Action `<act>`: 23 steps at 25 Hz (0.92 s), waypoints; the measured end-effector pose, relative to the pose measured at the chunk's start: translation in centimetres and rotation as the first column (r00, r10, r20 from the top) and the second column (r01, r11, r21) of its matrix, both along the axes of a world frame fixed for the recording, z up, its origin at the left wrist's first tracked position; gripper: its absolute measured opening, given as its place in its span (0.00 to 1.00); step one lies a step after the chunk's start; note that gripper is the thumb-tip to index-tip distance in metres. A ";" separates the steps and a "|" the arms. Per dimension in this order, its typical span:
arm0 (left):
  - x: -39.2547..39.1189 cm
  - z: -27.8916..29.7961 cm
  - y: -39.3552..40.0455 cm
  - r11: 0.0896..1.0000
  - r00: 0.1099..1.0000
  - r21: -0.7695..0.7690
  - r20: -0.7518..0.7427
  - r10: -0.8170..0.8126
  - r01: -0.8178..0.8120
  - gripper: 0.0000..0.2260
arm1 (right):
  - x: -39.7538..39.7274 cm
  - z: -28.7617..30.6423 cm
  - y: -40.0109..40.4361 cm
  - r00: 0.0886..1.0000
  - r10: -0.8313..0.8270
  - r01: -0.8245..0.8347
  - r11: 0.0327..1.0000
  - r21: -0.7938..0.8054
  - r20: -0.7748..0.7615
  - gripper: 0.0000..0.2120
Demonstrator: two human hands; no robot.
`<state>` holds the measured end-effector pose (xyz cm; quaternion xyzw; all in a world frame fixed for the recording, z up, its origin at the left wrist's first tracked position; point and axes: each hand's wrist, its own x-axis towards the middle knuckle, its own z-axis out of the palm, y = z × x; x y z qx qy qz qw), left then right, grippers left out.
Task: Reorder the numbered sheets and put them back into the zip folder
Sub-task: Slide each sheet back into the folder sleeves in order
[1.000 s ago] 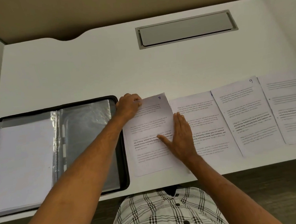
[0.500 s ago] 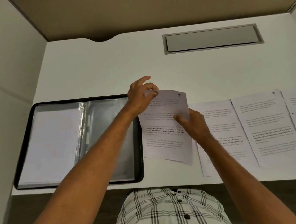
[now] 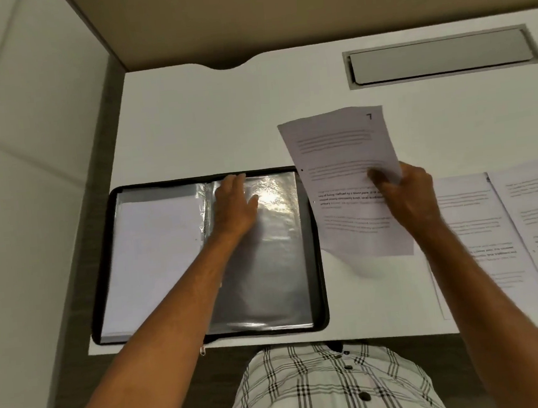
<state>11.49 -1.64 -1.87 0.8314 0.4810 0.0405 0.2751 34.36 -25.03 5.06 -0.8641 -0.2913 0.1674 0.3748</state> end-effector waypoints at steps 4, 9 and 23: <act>-3.3 -2.3 1.4 0.965 0.921 0.050 -0.314 -0.230 0.258 0.33 | -1.8 1.3 2.8 0.990 -0.128 0.135 0.984 0.114 -0.063 0.12; -4.0 -3.5 2.0 0.926 0.891 0.130 -0.346 -0.293 0.354 0.31 | -3.6 2.4 6.0 0.988 -0.155 0.153 0.974 0.169 -0.003 0.10; -4.0 -3.2 4.8 0.902 0.917 0.198 -0.201 -0.346 0.384 0.32 | -4.7 -2.6 11.1 0.782 -0.250 0.495 0.806 0.325 -0.571 0.17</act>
